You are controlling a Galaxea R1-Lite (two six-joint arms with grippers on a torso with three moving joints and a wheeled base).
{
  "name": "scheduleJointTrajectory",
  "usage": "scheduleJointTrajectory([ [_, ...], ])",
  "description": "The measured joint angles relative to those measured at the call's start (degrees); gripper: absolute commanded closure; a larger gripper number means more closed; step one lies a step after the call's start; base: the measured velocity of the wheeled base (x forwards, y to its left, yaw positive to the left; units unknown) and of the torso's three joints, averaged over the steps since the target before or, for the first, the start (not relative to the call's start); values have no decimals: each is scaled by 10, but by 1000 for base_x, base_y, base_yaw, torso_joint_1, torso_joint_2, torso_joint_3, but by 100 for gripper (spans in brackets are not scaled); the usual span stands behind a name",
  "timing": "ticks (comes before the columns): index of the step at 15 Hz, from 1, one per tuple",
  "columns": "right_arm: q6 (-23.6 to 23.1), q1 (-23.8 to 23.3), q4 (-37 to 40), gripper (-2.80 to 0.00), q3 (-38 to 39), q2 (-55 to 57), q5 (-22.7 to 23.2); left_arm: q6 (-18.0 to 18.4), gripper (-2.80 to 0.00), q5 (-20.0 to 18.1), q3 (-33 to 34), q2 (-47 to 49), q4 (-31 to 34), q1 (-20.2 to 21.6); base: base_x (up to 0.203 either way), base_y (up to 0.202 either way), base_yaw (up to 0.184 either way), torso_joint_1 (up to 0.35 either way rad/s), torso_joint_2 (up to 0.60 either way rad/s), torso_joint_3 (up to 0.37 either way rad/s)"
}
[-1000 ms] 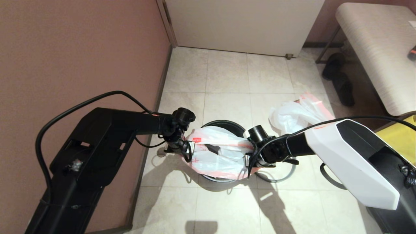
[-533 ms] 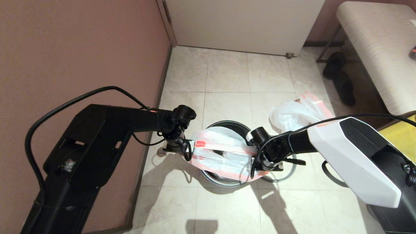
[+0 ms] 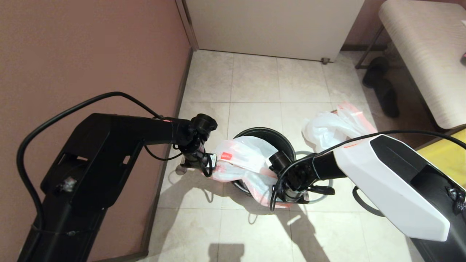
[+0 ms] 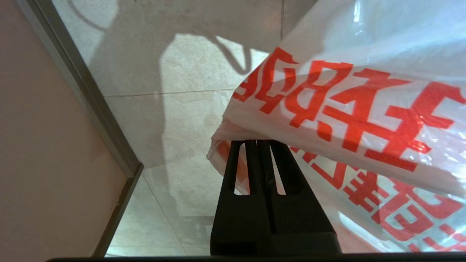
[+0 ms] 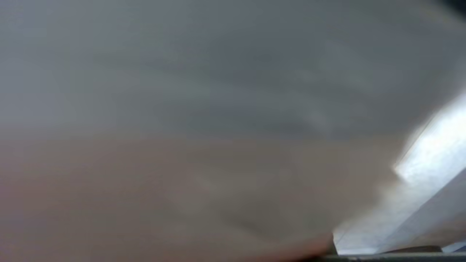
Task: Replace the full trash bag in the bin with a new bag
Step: Put the new garbage bag on the trash can
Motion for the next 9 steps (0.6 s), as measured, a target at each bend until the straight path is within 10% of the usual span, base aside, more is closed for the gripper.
scheduleJointTrajectory([
  [9, 21, -58, -104, 0, 11, 30, 5, 16, 0, 56, -1, 42, -37, 0, 0, 0, 0, 0, 0, 0],
])
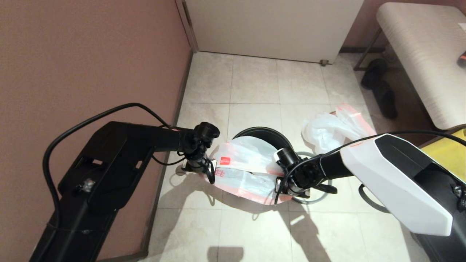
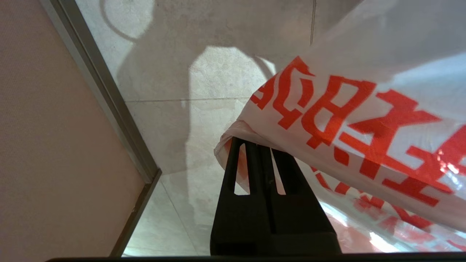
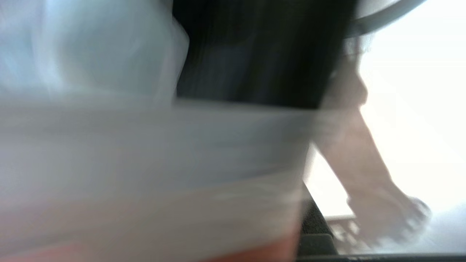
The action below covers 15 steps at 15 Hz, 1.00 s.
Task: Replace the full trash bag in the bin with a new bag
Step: Put the new garbage bag on the trash can
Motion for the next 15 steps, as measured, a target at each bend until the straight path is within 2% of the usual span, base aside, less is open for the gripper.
scheduleJointTrajectory([
  [4, 0, -36, -48, 0, -46, 21, 6, -8, 0, 1, 0, 13, -63, 4, 0, 0, 0, 0, 0, 0],
  [9, 0, -54, -112, 0, -54, 26, -4, -74, 0, 1, 0, 31, -194, 6, 0, 0, 0, 0, 0, 0],
  [12, 0, -66, -121, 0, -69, 32, -4, -120, 0, 3, 0, 41, -277, 7, 0, 0, 0, 0, 0, 0],
  [15, -2, -79, -134, 0, -86, 35, -14, -149, 0, 4, 1, 44, -331, 5, 0, 0, 0, 0, 0, 0],
])
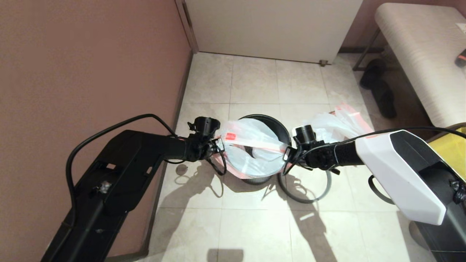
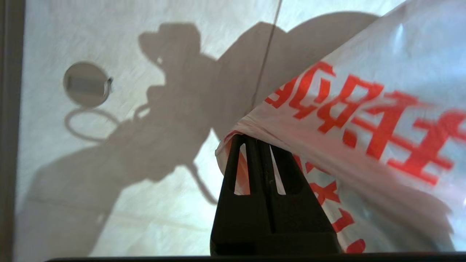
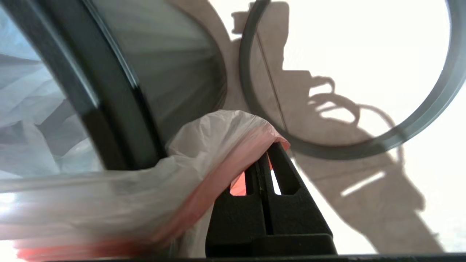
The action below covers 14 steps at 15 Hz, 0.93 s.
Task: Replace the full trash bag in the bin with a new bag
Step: Put the new garbage bag on the trash can
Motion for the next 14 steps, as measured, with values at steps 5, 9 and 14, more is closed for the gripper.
scheduleJointTrajectory([
  [5, -14, -21, -1, 0, -38, 11, -4, -22, 0, 19, 0, 1, -37, 2, 0, 0, 0, 0, 0, 0],
  [9, -39, -29, -12, 0, -41, 37, -24, -31, 0, 33, -1, 7, -62, 6, 0, 0, 0, 0, 0, 0],
  [14, -38, -30, -7, 0, -39, 37, -32, -34, 0, 33, 0, 8, -58, 15, 0, 0, 0, 0, 0, 0],
])
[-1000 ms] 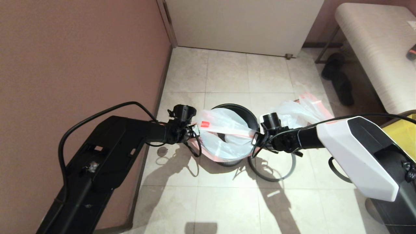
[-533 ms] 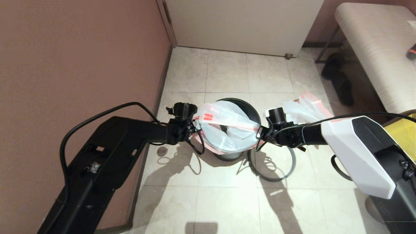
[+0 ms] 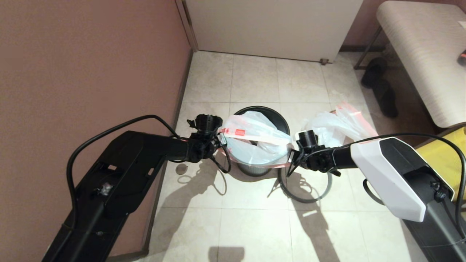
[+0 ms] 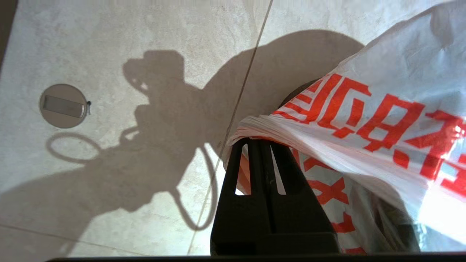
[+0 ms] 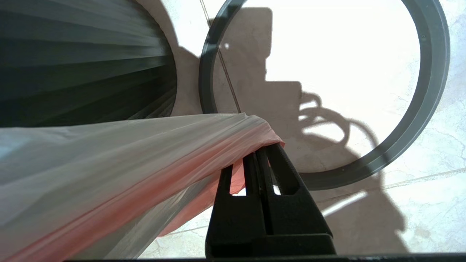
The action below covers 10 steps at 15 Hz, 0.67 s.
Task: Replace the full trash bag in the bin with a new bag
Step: Put the new garbage bag on the trash can
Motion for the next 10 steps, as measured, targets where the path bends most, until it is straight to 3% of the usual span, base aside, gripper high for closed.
scheduleJointTrajectory([
  [5, 5, 1, 14, 0, 20, -45, 5, -24, 0, 0, 0, -7, -7, 6, 0, 0, 0, 0, 0, 0],
  [10, 6, 18, 37, 0, 112, -129, 60, -38, 0, -12, 11, -38, 45, 1, 0, 0, 0, 0, 0, 0],
])
